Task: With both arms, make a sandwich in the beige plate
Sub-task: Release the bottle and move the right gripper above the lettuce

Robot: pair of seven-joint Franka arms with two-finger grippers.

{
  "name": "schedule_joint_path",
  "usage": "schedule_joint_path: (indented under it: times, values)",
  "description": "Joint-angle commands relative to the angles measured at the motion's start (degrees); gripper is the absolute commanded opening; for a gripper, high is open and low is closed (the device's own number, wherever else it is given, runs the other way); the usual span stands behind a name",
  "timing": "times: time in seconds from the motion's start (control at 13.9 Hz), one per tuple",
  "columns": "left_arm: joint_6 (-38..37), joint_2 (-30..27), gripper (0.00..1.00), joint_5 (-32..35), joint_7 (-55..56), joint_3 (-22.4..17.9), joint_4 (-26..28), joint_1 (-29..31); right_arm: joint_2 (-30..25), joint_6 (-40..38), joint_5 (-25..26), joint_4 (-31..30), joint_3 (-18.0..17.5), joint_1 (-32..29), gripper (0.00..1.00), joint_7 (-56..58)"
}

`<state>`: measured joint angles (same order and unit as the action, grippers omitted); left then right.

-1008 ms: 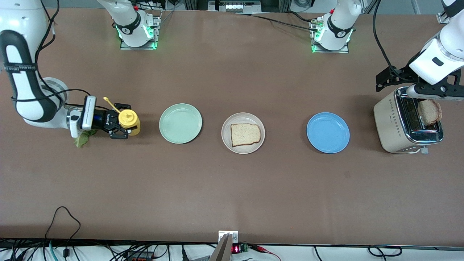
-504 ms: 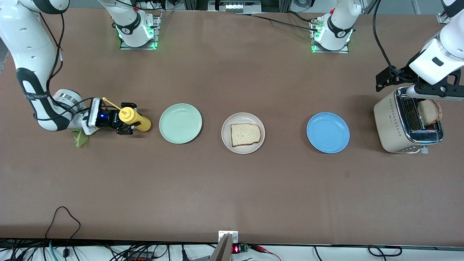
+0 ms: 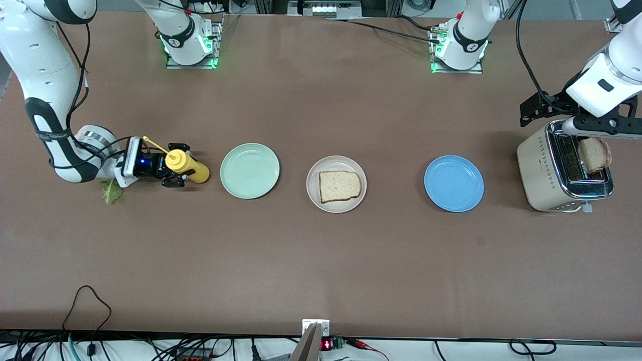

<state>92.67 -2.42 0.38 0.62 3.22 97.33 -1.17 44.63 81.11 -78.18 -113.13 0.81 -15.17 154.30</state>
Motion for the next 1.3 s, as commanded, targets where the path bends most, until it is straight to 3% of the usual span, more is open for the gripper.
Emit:
schedule_joint_path:
  times: [0.0, 0.14, 0.22, 0.72, 1.22]
  values:
    - [-1.26, 0.66, 1.00, -0.56, -1.32, -0.32, -1.71, -0.32, 1.17, -0.60, 0.57, 0.55, -0.72, -1.09, 0.46, 1.18]
    - [-1.26, 0.66, 1.00, -0.56, -1.32, -0.32, -1.71, -0.32, 1.08, -0.42, 1.09, 0.63, -0.20, -1.00, 0.73, 0.74]
    - [-1.26, 0.66, 1.00, -0.56, -1.32, -0.32, -1.62, -0.32, 0.82, -0.42, 1.53, 0.89, 0.07, -1.00, 1.00, 0.39]
    - [-1.26, 0.66, 1.00, -0.56, -1.32, -0.32, -1.62, -0.32, -1.11, -0.51, 8.30, 4.85, 4.89, -0.65, 1.00, -2.86]
    - [-1.26, 0.74, 1.00, -0.56, -1.32, -0.32, -1.62, -0.32, -7.52, 1.85, 21.02, 7.40, 12.89, 0.23, 1.00, -11.29]
